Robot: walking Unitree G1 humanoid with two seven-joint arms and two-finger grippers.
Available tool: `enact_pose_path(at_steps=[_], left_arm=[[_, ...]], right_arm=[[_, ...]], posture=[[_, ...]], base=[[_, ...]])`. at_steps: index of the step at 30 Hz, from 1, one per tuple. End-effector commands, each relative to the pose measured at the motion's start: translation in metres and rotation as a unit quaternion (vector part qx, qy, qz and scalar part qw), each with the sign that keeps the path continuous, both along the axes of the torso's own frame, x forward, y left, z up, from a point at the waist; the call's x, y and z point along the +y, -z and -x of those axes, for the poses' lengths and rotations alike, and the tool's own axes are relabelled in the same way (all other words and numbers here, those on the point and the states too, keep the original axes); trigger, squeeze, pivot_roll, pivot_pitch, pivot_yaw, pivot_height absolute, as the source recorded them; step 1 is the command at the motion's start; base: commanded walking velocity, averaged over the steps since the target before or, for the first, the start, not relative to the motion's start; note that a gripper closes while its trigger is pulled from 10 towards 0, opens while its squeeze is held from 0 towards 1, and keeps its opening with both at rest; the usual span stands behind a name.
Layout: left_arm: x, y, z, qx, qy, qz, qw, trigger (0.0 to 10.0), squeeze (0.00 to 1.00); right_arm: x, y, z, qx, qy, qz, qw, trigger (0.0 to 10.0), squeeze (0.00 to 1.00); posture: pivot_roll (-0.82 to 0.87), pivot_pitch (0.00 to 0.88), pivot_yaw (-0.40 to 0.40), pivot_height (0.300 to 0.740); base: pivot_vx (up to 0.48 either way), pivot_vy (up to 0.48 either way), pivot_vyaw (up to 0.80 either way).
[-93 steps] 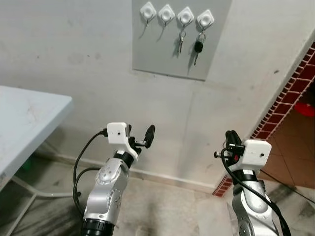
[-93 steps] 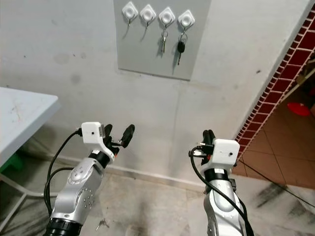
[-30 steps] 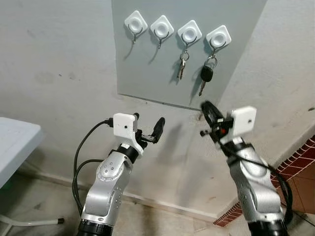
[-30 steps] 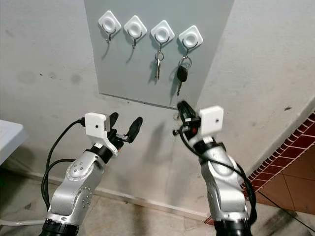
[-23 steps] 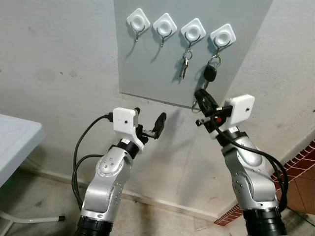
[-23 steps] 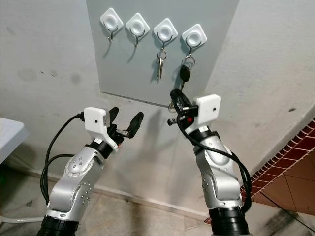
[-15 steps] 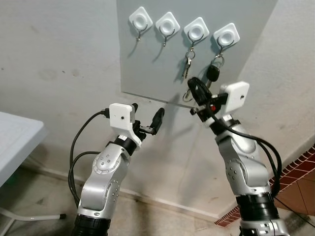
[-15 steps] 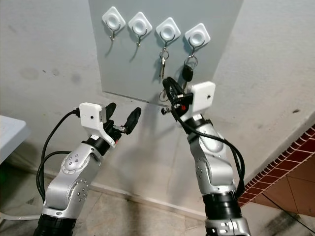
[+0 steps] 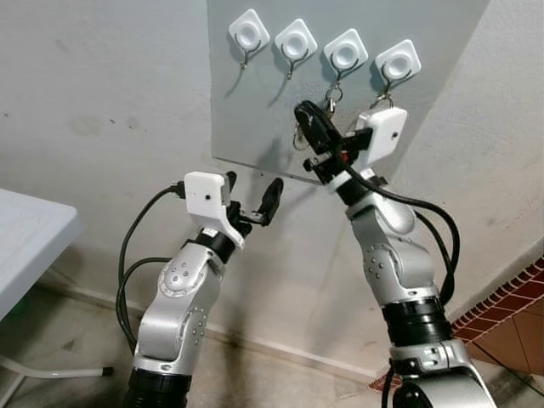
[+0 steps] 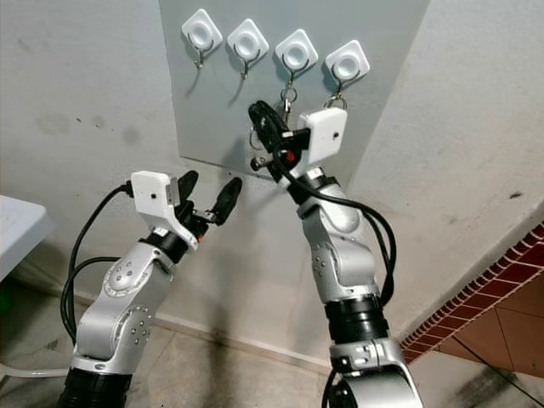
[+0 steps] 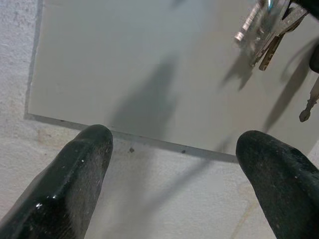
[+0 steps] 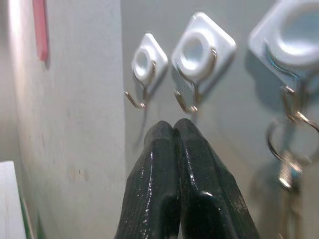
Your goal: Hang keys on a hook
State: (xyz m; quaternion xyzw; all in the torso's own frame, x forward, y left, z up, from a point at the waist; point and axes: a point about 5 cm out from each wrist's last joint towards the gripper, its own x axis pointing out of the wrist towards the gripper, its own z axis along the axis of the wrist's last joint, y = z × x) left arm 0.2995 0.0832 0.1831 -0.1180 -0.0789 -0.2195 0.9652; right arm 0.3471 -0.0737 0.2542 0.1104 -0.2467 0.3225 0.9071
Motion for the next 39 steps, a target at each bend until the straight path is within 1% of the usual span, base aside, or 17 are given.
enact_pose_path(at_steps=[1,6,8,12,16,21,28,32,39], left_arm=[[-0.003,-0.006,0.002,-0.01,0.006,0.0,1.0,10.0,0.0],[-0.004,-0.007,0.003,-0.011,0.01,0.0,1.0,10.0,0.0],[-0.005,-0.008,0.003,-0.011,0.012,0.001,1.0,10.0,0.0],[-0.007,-0.008,0.003,-0.009,0.014,0.003,1.0,10.0,0.0],[-0.007,-0.007,0.003,-0.007,0.014,0.003,1.0,10.0,0.0],[-0.007,-0.008,0.003,-0.006,0.017,0.004,1.0,10.0,0.0],[-0.01,-0.01,0.006,-0.008,0.024,0.003,1.0,10.0,0.0],[-0.015,-0.019,0.009,-0.023,0.037,-0.001,0.999,10.0,0.0],[-0.016,-0.023,0.01,-0.03,0.041,-0.007,0.999,10.0,0.0]], right_arm=[[-0.002,-0.007,-0.002,-0.01,0.007,-0.013,1.0,10.0,0.0],[0.002,-0.012,-0.005,-0.015,0.006,-0.027,1.0,10.0,0.0],[0.003,-0.018,-0.007,-0.022,0.012,-0.037,0.999,10.0,0.0],[0.001,-0.028,-0.011,-0.036,0.029,-0.054,0.997,10.0,0.0],[0.0,-0.035,-0.014,-0.044,0.029,-0.064,0.997,10.0,0.0],[0.002,-0.039,-0.015,-0.053,0.024,-0.066,0.996,10.0,0.0],[0.009,-0.044,-0.016,-0.059,-0.001,-0.063,0.996,10.0,0.0],[0.011,-0.044,-0.017,-0.06,-0.007,-0.06,0.996,10.0,0.0],[0.011,-0.045,-0.018,-0.062,-0.007,-0.059,0.996,10.0,0.0]], posture=[[0.02,0.043,-0.103,0.714],[0.02,0.044,-0.103,0.714],[0.02,0.045,-0.102,0.714],[0.02,0.047,-0.103,0.714],[0.02,0.053,-0.104,0.714],[0.02,0.058,-0.105,0.714],[0.02,0.065,-0.105,0.714],[0.02,0.07,-0.105,0.714],[0.02,0.07,-0.105,0.714]], base=[[0.0,0.0,0.0],[0.0,0.0,0.0],[0.0,0.0,0.0],[0.0,0.0,0.0],[0.0,0.0,0.0],[0.0,0.0,0.0],[0.0,0.0,0.0],[0.0,0.0,0.0],[0.0,0.0,0.0]])
